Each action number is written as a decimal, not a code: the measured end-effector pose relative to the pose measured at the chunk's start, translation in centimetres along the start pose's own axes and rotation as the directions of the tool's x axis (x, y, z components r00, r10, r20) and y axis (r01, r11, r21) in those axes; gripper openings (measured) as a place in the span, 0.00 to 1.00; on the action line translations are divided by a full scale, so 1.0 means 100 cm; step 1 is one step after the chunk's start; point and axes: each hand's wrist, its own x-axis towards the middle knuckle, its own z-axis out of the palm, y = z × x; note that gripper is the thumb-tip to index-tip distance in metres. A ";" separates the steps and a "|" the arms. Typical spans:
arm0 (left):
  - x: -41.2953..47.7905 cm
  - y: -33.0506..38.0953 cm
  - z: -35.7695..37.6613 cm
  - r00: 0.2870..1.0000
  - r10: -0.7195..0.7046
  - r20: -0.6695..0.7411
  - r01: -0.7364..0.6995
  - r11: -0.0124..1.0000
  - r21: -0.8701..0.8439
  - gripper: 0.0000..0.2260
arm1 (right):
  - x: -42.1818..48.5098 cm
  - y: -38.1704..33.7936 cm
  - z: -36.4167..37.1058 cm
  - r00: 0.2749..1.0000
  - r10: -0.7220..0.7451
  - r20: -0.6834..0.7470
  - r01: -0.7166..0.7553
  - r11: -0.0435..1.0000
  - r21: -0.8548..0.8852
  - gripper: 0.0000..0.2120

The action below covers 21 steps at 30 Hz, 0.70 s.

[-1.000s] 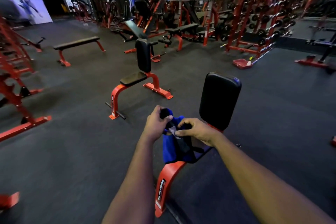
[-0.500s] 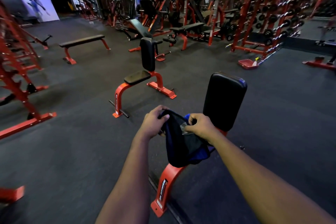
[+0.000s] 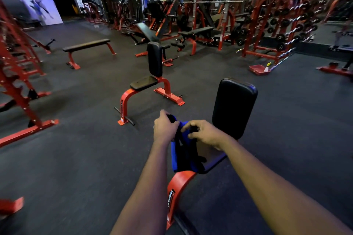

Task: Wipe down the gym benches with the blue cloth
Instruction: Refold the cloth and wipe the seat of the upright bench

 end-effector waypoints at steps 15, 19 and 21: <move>-0.020 0.005 -0.018 0.936 0.219 0.275 -0.237 0.971 0.036 0.16 | 0.025 -0.005 0.011 0.935 0.109 -0.336 -0.125 0.992 -0.025 0.09; -0.018 0.010 -0.017 0.912 0.219 0.346 -0.264 0.960 0.088 0.19 | 0.029 -0.002 0.017 0.936 0.167 -0.310 -0.140 0.984 0.107 0.08; -0.016 0.008 -0.018 0.883 0.226 0.412 -0.274 0.960 0.060 0.21 | 0.029 0.004 0.015 0.932 0.187 -0.310 -0.143 0.977 0.159 0.16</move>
